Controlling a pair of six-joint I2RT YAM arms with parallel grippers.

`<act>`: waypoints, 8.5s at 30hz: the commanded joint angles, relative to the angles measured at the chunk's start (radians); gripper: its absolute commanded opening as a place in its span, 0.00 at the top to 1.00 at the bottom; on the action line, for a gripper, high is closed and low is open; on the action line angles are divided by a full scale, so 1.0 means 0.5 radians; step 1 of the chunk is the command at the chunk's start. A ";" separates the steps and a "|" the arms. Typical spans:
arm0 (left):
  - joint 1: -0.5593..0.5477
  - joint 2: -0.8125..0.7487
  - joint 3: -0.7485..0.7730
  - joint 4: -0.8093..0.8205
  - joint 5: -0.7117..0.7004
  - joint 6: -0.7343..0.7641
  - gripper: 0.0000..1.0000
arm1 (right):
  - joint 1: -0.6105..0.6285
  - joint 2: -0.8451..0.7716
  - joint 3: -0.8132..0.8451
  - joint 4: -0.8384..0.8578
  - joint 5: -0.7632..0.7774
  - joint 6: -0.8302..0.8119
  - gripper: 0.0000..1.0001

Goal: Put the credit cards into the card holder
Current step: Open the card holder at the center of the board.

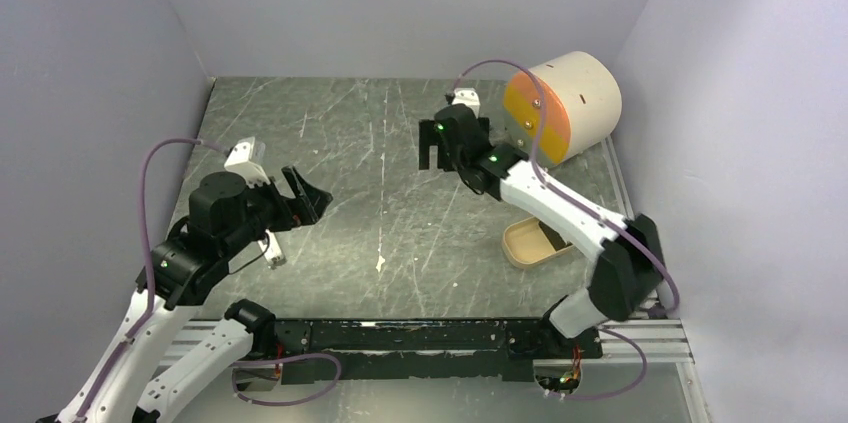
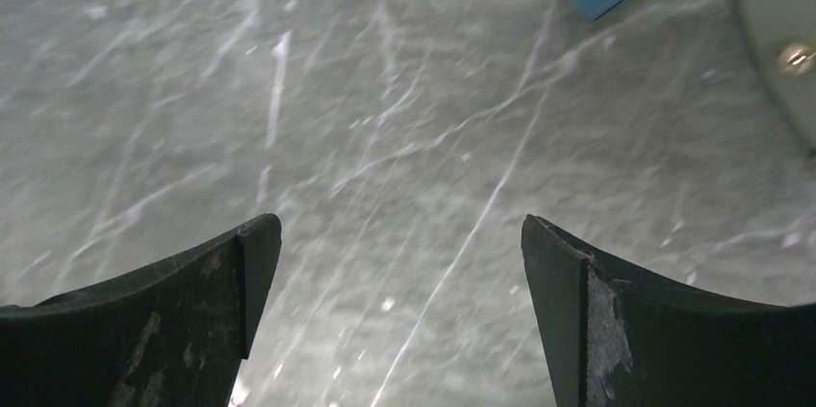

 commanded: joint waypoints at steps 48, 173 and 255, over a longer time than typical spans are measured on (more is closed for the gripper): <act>0.016 -0.257 -0.321 0.005 0.005 0.047 0.00 | -0.574 1.896 1.309 0.055 0.463 0.372 0.54; 0.516 0.619 -0.334 0.743 1.397 -0.431 0.91 | 0.313 -1.028 -1.239 1.875 -1.312 -0.945 0.52; -0.010 0.988 -0.768 1.061 0.460 -0.445 0.54 | 0.380 0.702 -0.637 1.339 -1.044 0.606 0.79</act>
